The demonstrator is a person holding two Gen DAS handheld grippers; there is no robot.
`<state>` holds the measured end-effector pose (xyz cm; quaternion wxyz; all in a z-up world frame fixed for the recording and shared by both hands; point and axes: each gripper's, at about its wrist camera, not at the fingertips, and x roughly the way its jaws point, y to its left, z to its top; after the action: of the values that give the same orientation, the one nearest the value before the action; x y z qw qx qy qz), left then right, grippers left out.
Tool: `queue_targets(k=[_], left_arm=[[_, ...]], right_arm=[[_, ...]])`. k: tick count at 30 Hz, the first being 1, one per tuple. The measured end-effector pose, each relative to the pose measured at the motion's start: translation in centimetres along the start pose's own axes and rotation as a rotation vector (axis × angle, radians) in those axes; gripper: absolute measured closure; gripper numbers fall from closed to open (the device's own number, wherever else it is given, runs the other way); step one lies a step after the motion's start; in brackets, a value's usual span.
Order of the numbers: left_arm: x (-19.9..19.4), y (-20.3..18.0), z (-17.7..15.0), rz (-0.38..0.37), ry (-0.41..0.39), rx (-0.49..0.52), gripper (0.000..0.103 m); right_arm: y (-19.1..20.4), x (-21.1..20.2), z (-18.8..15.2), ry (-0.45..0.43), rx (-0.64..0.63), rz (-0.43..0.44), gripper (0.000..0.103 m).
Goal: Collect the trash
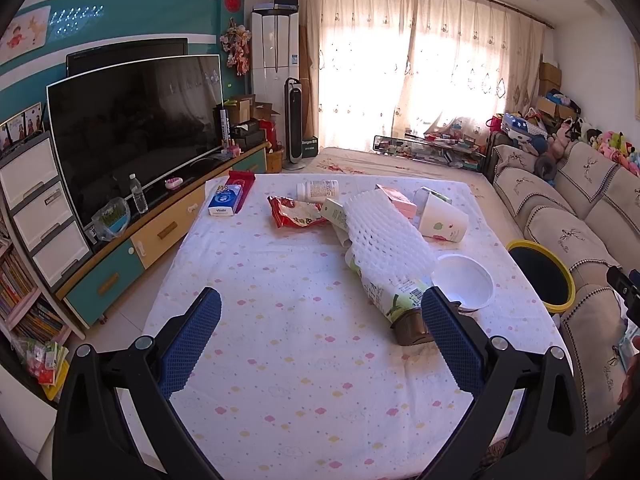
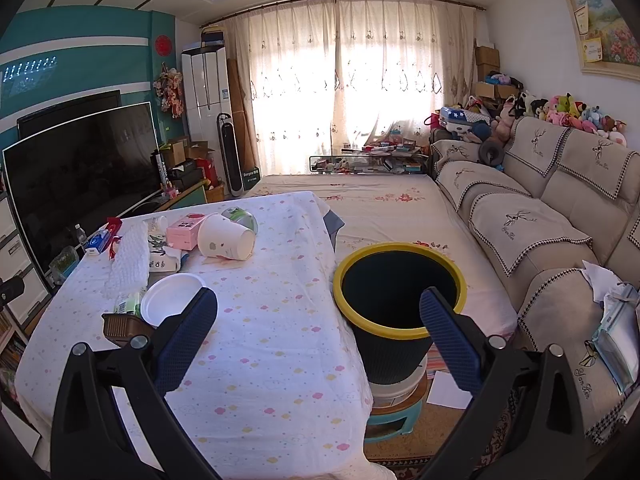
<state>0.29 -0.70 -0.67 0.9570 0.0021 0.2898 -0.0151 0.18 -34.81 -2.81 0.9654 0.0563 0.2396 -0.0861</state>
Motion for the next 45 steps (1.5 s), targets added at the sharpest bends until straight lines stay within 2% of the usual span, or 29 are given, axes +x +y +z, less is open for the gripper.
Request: queue_targets(k=[33,45], left_arm=[[0.3,-0.2,-0.1,-0.01,0.016,0.001,0.004],[1.5,0.1,0.1,-0.007,0.043,-0.007,0.004]], right_arm=[[-0.2,0.5,-0.4,0.012,0.003,-0.001,0.006],[0.4,2.7,-0.6,0.062,-0.006,0.011,0.006]])
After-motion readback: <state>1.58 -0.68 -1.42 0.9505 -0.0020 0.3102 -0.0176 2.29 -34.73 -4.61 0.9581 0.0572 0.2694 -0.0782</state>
